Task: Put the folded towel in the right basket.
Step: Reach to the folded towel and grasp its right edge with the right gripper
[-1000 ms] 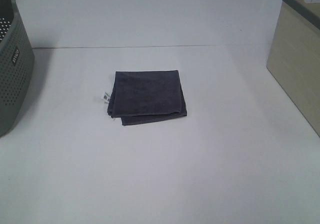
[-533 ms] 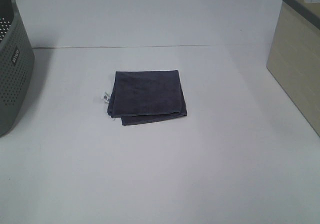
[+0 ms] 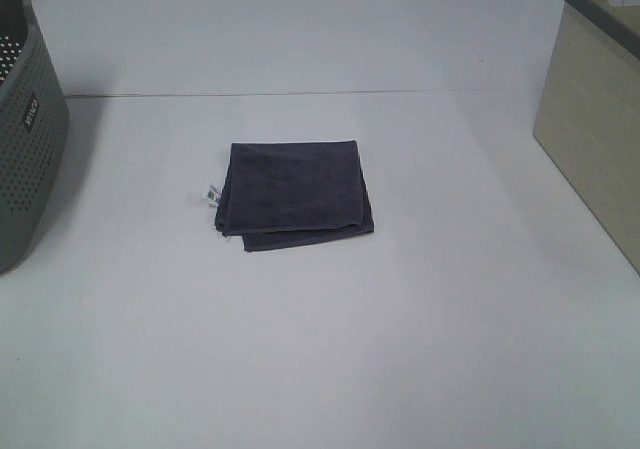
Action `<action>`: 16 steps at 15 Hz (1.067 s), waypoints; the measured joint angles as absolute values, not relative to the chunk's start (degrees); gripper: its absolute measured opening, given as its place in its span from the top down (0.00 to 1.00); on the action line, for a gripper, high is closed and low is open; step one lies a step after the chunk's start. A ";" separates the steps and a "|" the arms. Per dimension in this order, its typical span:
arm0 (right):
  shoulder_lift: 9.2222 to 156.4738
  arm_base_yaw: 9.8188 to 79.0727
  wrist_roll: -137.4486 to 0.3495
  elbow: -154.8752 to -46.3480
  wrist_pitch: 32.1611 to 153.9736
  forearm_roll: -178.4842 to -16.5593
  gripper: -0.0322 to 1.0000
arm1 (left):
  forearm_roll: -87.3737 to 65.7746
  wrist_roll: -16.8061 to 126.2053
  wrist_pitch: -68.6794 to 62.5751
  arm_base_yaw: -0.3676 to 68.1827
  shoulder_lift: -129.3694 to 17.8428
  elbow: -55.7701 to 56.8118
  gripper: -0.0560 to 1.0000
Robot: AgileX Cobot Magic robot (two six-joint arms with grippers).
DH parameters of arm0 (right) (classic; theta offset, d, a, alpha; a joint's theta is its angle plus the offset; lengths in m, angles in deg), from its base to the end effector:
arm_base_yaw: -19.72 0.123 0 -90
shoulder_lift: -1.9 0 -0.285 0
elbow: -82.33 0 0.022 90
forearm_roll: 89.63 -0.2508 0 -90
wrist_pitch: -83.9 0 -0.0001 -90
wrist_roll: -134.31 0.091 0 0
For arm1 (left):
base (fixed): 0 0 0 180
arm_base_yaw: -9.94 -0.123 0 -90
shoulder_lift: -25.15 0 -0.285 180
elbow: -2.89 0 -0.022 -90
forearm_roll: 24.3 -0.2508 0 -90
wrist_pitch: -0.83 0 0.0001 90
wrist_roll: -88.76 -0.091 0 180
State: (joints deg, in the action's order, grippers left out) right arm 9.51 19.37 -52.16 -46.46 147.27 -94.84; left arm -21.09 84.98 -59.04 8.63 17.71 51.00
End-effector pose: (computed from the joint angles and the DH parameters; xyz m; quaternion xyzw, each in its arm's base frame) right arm -0.0025 0.0074 0.2611 -0.0485 0.8732 0.0166 0.4847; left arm -0.0061 -0.0045 0.2809 0.0193 0.8448 -0.0042 0.5347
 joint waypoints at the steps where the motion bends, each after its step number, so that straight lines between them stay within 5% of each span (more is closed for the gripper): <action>1: 9.51 19.37 -52.16 -46.46 147.27 -94.84 0.02 | -21.09 84.98 -59.04 8.63 17.71 51.00 0.01; 13: 9.51 19.37 -52.10 -46.46 147.27 -94.96 0.02 | -21.03 84.98 -59.04 8.63 17.71 51.00 0.01; 16: 21.48 19.37 -52.05 -54.08 153.69 -95.01 0.02 | -21.03 84.98 -59.04 8.63 17.71 51.00 0.01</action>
